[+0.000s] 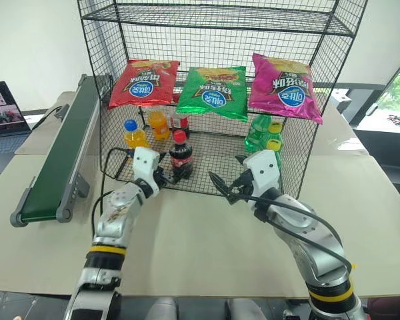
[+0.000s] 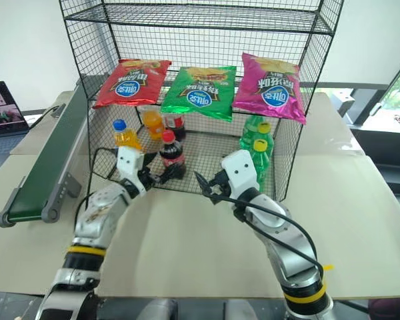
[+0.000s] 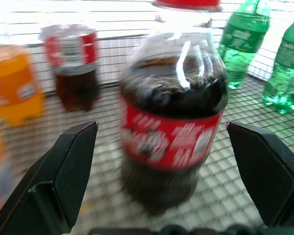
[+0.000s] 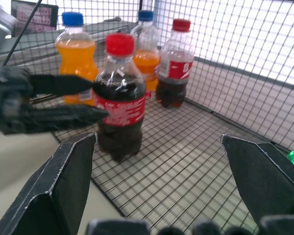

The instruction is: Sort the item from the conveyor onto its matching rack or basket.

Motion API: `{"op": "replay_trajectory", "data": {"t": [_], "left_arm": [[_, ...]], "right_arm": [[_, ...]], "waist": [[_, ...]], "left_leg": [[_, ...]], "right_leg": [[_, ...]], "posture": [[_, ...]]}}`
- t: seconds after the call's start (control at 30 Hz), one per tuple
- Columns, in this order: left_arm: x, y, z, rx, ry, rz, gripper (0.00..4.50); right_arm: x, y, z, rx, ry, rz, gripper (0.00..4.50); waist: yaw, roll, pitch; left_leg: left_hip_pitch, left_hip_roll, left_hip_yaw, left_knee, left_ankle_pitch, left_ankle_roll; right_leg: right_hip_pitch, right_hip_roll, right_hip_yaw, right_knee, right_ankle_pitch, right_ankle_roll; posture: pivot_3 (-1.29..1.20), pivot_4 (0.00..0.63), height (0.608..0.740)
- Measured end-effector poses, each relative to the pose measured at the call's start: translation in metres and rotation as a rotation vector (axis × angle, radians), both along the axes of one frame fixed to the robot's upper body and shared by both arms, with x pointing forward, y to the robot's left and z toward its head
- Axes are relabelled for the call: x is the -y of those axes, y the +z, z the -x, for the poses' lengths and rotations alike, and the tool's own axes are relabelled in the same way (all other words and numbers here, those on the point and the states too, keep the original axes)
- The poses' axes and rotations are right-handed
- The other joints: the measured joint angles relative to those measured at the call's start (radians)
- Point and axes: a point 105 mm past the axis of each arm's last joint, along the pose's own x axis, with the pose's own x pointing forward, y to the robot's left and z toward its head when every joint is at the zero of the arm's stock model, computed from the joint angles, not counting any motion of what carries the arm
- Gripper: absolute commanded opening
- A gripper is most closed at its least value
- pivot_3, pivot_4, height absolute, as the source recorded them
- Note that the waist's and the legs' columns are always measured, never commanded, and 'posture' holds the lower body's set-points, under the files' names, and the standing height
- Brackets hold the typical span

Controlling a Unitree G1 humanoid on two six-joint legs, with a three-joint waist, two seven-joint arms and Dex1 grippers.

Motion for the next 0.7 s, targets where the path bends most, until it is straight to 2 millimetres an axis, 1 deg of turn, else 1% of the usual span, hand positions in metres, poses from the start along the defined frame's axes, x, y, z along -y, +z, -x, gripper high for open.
{"op": "replay_trajectory", "data": {"t": [0.03,0.1,0.17,0.27,0.37,0.4,0.47,0.6,0.7], "left_arm": [[-0.004,0.003,0.007,-0.001,0.010,0.000,4.49],[-0.011,0.004,0.017,-0.012,0.029,0.002,4.49],[-0.016,0.000,0.030,-0.038,0.051,0.000,4.49],[-0.028,-0.018,0.047,-0.102,0.108,-0.027,4.49],[-0.040,-0.039,0.059,-0.162,0.180,-0.066,4.49],[-0.043,-0.045,0.062,-0.178,0.206,-0.075,4.49],[-0.046,-0.050,0.064,-0.179,0.244,-0.080,4.49],[-0.042,-0.050,0.064,-0.148,0.257,-0.080,4.49],[-0.041,-0.049,0.064,-0.135,0.258,-0.079,4.49]], "right_arm": [[0.003,-0.004,0.001,-0.009,-0.008,-0.005,4.50],[0.010,-0.010,0.003,-0.023,-0.021,-0.009,4.50],[0.014,-0.017,0.007,-0.037,-0.025,-0.016,4.50],[0.020,-0.030,0.012,-0.065,-0.033,-0.018,4.50],[0.025,-0.038,0.014,-0.065,-0.058,-0.008,4.50],[0.027,-0.041,0.014,-0.067,-0.069,-0.008,4.50],[0.026,-0.047,0.014,-0.073,-0.080,-0.015,4.50],[0.025,-0.065,0.016,-0.116,-0.091,-0.021,4.50],[0.029,-0.067,0.014,-0.113,-0.102,-0.013,4.50]], "waist": [[0.001,0.000,0.000],[0.002,0.000,0.000],[0.000,0.001,0.000],[-0.003,0.001,0.000],[-0.003,0.001,0.000],[0.001,0.001,0.000],[0.005,0.001,0.000],[0.003,0.001,-0.001],[0.001,0.001,-0.001]], "left_leg": [[0.000,0.000,0.000,0.000,0.000,0.000],[0.000,0.000,0.000,0.000,0.000,0.000],[0.001,0.000,0.000,0.000,0.000,0.000],[0.001,0.000,0.000,-0.001,0.000,0.000],[0.001,0.001,0.000,0.000,0.000,0.000],[0.001,0.000,0.000,0.000,0.000,0.000],[0.001,0.000,0.000,0.000,0.000,0.000],[0.000,0.000,0.001,0.000,0.000,0.000],[0.001,0.001,0.001,0.000,0.000,0.000]], "right_leg": [[0.000,0.000,0.000,0.000,0.000,0.000],[0.000,0.000,0.000,0.000,-0.001,0.001],[0.001,0.000,0.000,0.000,-0.002,0.003],[0.000,0.000,0.000,0.000,-0.002,0.002],[0.000,0.000,0.000,0.000,-0.002,0.003],[0.000,0.000,0.000,0.000,-0.003,0.005],[0.000,0.000,0.000,-0.001,-0.004,0.006],[0.000,0.000,0.000,-0.001,-0.004,0.006],[0.000,0.000,0.001,-0.001,-0.002,0.003]], "posture": [[0.00,0.150,0.738],[0.00,0.150,0.738],[0.00,0.150,0.738],[0.00,0.150,0.738],[0.00,0.150,0.738],[0.00,0.150,0.738],[0.00,0.150,0.738],[0.00,0.150,0.738],[0.00,0.150,0.738]]}}
